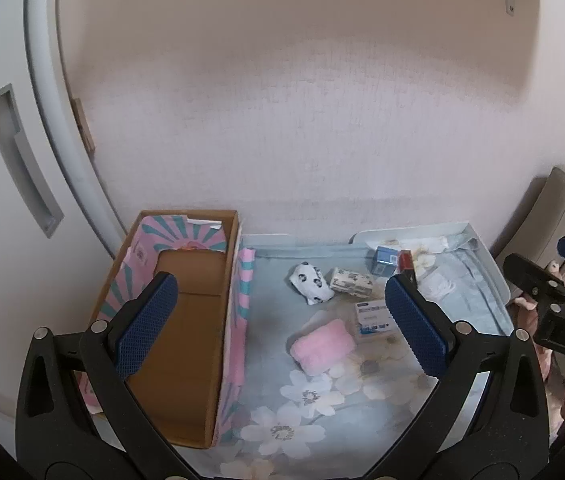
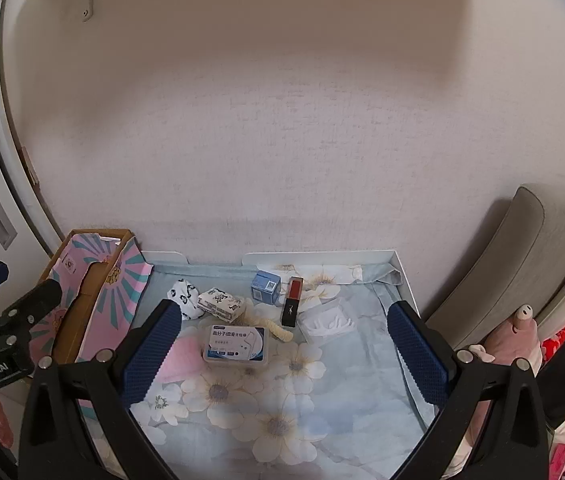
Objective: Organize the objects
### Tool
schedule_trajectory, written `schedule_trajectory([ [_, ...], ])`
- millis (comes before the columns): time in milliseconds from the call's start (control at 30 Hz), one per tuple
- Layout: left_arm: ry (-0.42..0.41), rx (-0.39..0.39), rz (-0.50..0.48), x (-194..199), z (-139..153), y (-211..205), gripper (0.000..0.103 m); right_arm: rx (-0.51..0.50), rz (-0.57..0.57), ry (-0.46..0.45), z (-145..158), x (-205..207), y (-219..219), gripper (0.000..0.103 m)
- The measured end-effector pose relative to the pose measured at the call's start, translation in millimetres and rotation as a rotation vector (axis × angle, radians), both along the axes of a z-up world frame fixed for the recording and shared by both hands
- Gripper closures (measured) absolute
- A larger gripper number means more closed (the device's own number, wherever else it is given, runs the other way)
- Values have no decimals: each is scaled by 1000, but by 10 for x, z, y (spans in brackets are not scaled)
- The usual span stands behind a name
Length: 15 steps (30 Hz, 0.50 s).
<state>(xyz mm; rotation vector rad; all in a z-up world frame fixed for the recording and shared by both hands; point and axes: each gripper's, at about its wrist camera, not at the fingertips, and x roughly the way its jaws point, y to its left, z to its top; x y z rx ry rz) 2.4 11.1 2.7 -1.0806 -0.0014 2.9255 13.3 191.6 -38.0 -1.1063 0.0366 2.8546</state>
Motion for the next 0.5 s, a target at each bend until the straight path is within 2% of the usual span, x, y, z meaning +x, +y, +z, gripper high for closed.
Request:
schedule_trajectory([
  [500,15,14,38,-9,13,-69,0,6,1,0,1,-10,29,0],
])
